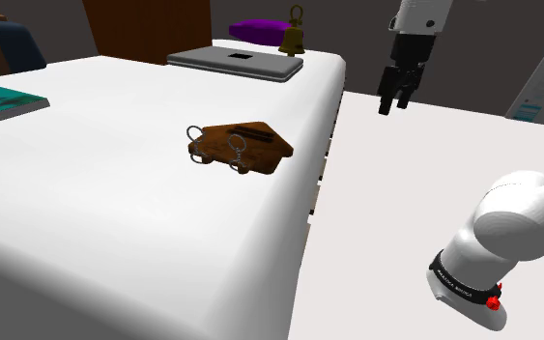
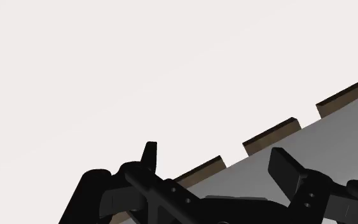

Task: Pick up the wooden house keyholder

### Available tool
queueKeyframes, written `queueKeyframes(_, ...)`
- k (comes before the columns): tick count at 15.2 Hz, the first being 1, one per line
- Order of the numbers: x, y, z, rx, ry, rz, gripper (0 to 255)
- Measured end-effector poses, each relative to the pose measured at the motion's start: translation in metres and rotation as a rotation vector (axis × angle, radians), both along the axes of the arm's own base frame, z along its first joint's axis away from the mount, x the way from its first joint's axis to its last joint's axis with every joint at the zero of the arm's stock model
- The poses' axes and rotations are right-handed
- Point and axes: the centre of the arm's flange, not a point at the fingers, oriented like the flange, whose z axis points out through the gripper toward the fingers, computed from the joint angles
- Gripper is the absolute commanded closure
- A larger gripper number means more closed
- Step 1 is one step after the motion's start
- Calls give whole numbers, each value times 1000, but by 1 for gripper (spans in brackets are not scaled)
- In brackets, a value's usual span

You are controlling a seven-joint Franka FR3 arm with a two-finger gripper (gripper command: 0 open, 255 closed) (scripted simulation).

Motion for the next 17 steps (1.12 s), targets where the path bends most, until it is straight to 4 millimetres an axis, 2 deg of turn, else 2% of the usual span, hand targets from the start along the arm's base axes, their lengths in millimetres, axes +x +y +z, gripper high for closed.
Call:
queueKeyframes(2, 1, 7, 2, -1, -2, 5, 0)
queueKeyframes(5, 10, 38, 4, -2, -10, 31, 0)
queueKeyframes(17, 36, 192, 22, -10, -47, 153, 0)
